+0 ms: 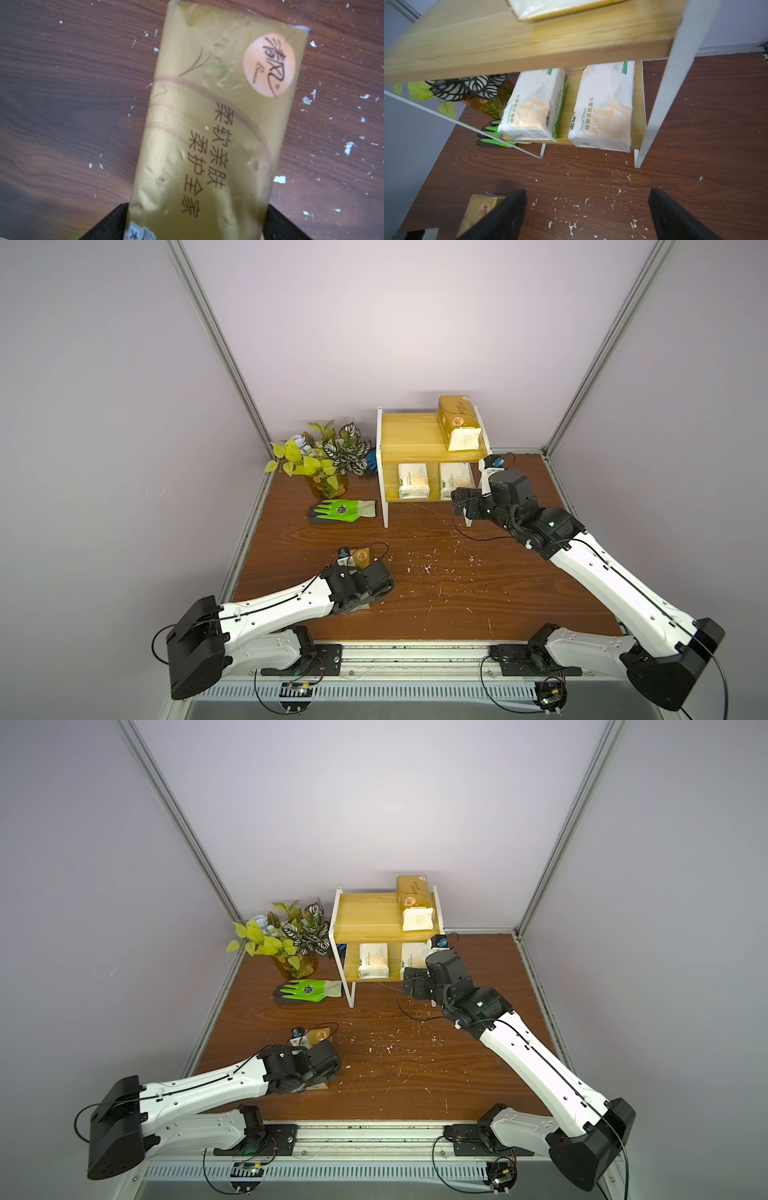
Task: Place the tissue boxes on the shelf by color
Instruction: Pick up the box of tissues from the center of the board.
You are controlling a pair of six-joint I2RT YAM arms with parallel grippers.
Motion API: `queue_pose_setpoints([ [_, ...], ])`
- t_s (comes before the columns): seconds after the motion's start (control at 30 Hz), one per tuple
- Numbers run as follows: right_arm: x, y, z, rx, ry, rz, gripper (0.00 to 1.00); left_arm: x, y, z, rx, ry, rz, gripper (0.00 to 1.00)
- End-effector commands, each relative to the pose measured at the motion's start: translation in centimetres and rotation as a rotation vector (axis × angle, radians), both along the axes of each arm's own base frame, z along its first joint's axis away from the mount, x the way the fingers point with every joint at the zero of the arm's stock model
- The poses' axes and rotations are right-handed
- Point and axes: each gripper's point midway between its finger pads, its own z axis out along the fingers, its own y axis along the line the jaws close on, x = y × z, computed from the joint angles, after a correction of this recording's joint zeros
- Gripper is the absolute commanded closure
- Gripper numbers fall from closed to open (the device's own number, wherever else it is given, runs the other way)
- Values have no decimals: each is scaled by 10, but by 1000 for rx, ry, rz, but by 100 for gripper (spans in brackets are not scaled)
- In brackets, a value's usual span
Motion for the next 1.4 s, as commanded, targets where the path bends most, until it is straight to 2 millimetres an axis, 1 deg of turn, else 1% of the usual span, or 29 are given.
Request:
queue_pose_setpoints([
  [0.0,0,6,2,31,-12,9,1,-11,7,-10,36,52,-10,0],
  [0.17,-1,3,-4,26,-3,1,3,-14,15,-17,65,60,-9,0],
  [0.3,-1,5,-4,35,1,10,4,-16,13,-23,83,92,-11,8],
  [0.33,-1,6,-4,38,1,11,5,-17,13,-25,91,102,-12,12],
  [0.43,-1,6,-3,44,-2,7,7,-20,11,-31,89,121,-14,29],
  [0.47,-2,6,-3,45,-1,10,7,-21,11,-34,88,127,-15,33],
  [0.57,-2,6,-3,51,0,9,7,-22,8,-36,76,135,-18,50],
  [0.67,-3,6,-4,60,0,12,8,-14,2,-28,68,106,-26,73],
  [0.77,-4,7,-5,66,2,16,8,3,-15,-8,56,46,-69,92],
  [0.83,-5,7,-4,67,0,16,8,18,-29,9,55,-4,-106,99],
  [1.03,-5,1,2,51,-19,-3,8,62,-65,67,93,-173,-227,99],
  [1.13,-6,-1,3,50,-22,-9,8,73,-82,89,107,-223,-298,99],
  [1.23,-6,-2,1,47,-22,-13,9,75,-98,110,141,-292,-383,99],
  [1.37,-5,-3,2,42,-25,-18,8,67,-115,139,191,-415,-458,99],
])
